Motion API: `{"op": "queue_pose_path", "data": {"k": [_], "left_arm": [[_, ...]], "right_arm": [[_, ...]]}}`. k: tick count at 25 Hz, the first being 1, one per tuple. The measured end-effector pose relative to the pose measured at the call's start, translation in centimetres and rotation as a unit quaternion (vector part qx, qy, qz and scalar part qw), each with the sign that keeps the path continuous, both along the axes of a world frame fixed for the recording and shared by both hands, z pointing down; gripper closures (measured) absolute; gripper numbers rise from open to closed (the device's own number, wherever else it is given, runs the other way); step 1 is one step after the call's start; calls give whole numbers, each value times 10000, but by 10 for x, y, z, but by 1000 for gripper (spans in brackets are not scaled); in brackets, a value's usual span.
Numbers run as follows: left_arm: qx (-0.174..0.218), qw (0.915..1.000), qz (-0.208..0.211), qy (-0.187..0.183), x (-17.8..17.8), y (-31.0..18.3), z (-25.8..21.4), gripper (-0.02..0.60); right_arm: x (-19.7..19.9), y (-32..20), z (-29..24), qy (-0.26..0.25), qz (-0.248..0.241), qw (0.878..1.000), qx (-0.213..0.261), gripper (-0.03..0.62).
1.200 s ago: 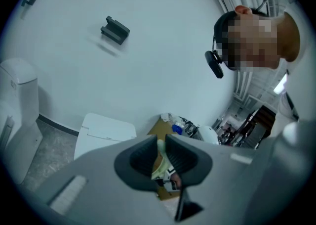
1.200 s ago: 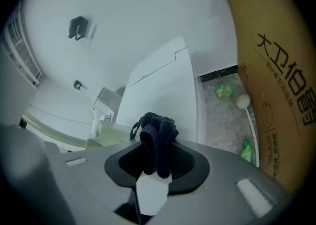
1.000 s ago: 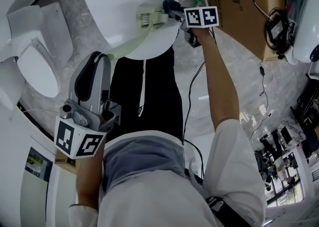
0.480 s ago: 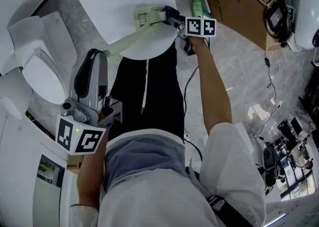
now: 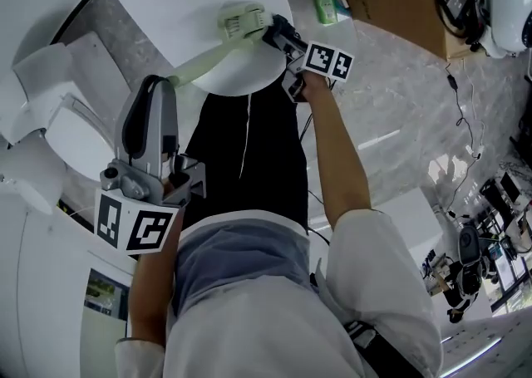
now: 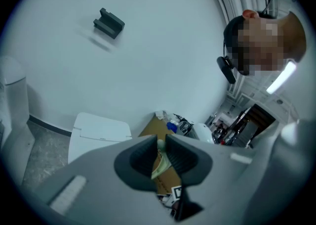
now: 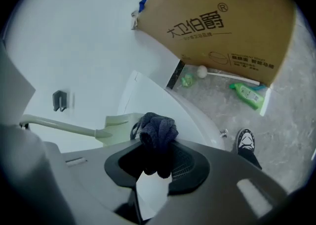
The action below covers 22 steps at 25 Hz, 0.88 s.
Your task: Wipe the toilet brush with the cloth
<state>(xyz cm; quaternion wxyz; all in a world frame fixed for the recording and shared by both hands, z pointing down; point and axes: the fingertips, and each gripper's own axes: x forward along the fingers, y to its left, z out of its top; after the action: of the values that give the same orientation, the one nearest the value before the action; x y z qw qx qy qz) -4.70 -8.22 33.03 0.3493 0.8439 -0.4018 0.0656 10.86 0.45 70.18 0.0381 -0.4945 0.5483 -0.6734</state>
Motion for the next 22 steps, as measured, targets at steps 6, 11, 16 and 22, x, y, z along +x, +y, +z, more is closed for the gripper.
{"op": "queue_pose_path", "data": {"k": [6, 11, 16, 22], "left_arm": [[-37, 9997, 231, 90, 3, 2, 0, 581], [310, 9969, 692, -233, 7, 9, -4, 581], [290, 9962, 803, -152, 6, 11, -3, 581], [251, 9960, 851, -77, 6, 6, -4, 581]], "right_arm": [[-10, 12, -2, -210, 1274, 9913, -254, 496], [-29, 22, -6, -365, 2137, 9754, -390, 497], [-47, 28, -7, -646, 2879, 9549, -338, 497], [-80, 26, -15, -1033, 3209, 9408, -342, 497]]}}
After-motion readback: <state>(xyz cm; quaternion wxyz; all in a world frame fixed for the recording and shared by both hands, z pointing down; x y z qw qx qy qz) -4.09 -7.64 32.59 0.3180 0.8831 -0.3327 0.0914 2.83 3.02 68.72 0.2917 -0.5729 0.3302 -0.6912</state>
